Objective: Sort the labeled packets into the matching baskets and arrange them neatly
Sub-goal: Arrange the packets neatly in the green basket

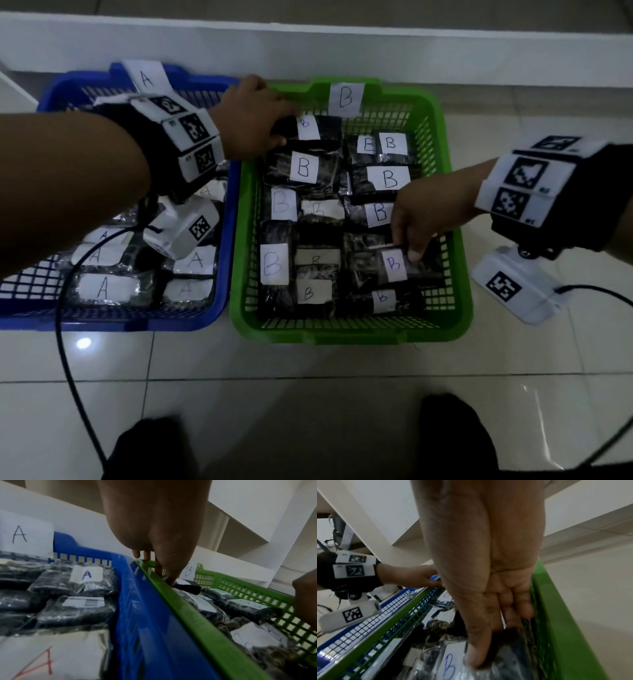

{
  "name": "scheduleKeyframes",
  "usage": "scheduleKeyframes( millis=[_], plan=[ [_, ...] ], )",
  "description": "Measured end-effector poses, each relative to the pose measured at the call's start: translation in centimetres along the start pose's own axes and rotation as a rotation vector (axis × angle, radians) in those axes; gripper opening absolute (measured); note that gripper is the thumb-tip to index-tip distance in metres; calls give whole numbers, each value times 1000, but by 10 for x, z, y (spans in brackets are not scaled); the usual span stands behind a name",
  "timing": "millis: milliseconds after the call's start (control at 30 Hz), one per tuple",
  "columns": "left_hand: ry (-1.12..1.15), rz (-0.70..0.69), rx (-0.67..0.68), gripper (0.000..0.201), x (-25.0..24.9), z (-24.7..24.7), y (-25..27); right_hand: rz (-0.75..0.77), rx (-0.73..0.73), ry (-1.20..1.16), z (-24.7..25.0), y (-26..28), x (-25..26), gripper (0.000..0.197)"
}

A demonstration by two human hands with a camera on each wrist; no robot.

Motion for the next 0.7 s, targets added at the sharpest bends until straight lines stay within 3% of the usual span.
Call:
scheduleKeyframes(
  millis=[133,300,467,533,700],
  plan=[
    [13,37,-12,52,-1,2,-1,16,-126,-66,11,6,-9,22],
    [144,70,-135,56,3,12,-3,47,-56,-114,14,6,-6,18],
    [199,3,-7,42,0,13,-3,64,4,-54,-3,-5,7,19],
    [153,-31,43,49,-4,10,-2,57,-5,48,-9,-8,9,24],
    [-30,-30,4,66,-7,4,-7,76,-5,162,-12,-10,11,23]
  ],
)
Point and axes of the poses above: each hand's wrist, its own y-axis away from the middle knuckle, its own z-axis out of the back of the hand, x = y × z, the point moved 1 cm from there along -y, towards the middle knuckle, and after that the axes turned 9 degrees about z, right-handed, at the moved point
